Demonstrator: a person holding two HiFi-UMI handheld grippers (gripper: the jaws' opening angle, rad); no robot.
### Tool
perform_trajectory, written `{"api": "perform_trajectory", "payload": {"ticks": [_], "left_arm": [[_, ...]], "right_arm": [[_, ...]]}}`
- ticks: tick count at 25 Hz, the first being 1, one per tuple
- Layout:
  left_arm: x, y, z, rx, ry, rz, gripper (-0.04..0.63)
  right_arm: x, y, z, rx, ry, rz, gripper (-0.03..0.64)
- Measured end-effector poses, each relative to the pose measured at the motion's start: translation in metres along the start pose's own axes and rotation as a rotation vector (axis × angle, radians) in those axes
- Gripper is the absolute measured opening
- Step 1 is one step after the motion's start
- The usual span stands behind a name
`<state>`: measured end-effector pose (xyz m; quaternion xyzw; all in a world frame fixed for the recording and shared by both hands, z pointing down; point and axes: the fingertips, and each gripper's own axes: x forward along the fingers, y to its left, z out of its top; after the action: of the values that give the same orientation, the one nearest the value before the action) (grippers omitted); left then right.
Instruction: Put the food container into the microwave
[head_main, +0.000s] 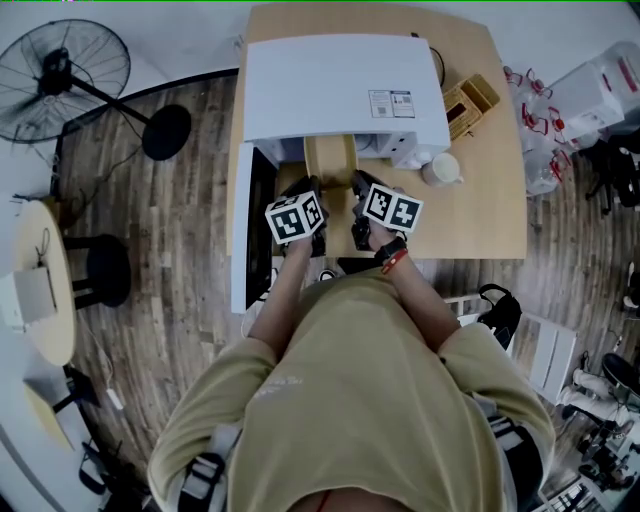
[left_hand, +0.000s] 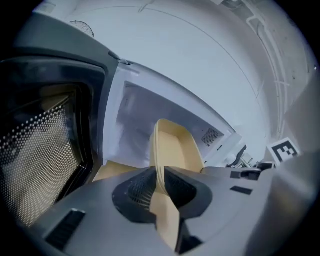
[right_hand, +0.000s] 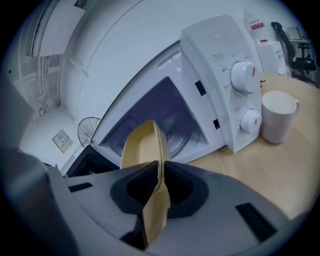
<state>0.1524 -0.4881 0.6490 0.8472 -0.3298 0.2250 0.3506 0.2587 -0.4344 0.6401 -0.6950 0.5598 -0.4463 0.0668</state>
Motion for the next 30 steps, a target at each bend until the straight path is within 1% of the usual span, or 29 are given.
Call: {"api": "perform_trajectory", "payload": {"ticks": [3,12,17,19,27,30], "left_arm": [[0.011,0.0,0.005,0.002,0.002,0.011,0.061],[0.038,0.004,0.025,-0.005,0.006,0.015,0.061],[0.051,0.002,0.031,0.01,0.014,0.029,0.061],[0.058,0.004,0.037,0.01,0.01,0.029,0.061],[0.079,0.016,0.054,-0.014,-0.005,0.035,0.061],[0.086,0.017,0.06,-0.015,-0.015,0.03,0.061]], "right_arm": [[0.008,-0.001,0.009,-0.005,-0.008,0.012,0.055],[0.036,-0.008,0.023,-0.045,0.011,-0.006,0.057],[0.049,-0.011,0.031,-0.053,0.022,-0.024,0.087],[0.055,-0.011,0.036,-0.065,0.023,-0.024,0.087],[0.077,-0.008,0.048,-0.122,0.023,0.017,0.087],[0.083,-0.008,0.051,-0.149,0.025,0.018,0.087]]}}
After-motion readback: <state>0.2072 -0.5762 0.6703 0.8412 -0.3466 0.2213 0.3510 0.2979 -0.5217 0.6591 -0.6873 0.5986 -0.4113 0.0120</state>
